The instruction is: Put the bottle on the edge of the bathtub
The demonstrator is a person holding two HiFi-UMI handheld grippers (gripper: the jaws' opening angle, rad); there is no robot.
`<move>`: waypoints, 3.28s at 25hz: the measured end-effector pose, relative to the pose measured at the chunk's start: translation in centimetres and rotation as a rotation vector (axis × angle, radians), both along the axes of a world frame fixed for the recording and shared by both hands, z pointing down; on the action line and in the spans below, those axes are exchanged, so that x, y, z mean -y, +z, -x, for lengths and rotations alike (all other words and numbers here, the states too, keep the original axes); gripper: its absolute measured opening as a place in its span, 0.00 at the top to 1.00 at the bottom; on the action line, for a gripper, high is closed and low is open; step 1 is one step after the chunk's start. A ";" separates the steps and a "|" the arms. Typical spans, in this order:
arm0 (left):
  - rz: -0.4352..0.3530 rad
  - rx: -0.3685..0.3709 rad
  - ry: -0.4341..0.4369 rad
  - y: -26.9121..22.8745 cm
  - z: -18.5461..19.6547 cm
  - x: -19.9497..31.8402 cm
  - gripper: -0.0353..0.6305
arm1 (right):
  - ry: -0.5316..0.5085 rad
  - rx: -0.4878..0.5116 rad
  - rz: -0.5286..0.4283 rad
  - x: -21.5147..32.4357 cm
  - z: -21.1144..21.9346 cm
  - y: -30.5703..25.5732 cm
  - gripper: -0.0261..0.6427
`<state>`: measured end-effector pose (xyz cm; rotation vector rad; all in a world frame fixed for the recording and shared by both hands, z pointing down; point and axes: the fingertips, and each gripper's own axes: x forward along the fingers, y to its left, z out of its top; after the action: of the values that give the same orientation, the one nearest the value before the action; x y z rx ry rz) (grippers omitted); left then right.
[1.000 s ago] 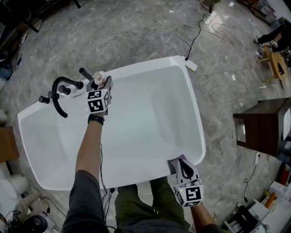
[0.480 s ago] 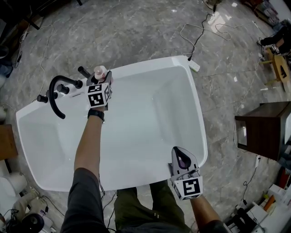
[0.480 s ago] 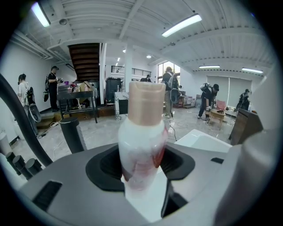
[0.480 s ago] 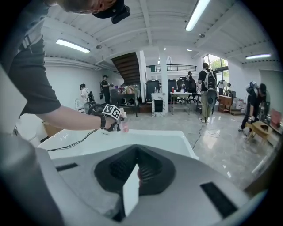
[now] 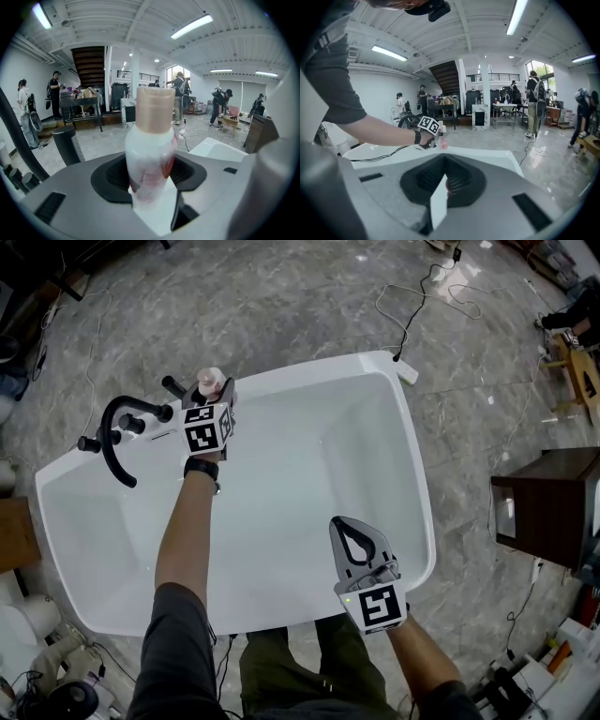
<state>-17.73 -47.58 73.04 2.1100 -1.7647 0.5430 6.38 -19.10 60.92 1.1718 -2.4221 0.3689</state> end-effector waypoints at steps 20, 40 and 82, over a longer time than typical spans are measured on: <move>-0.009 -0.026 -0.018 1.2 1.5 2.3 0.60 | -0.022 -0.008 0.031 -0.6 0.6 2.4 0.96; -0.059 -0.027 -0.058 1.1 1.8 2.3 0.59 | -0.019 -0.011 0.030 -0.7 0.2 2.5 0.96; -0.049 -0.077 0.029 -13.5 -0.5 -18.5 0.65 | -0.026 0.086 -0.088 -2.9 4.2 -11.6 0.96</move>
<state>-17.26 -29.11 59.56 2.1624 -1.7252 0.4239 2.14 -16.18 49.35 1.1826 -2.5484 0.3136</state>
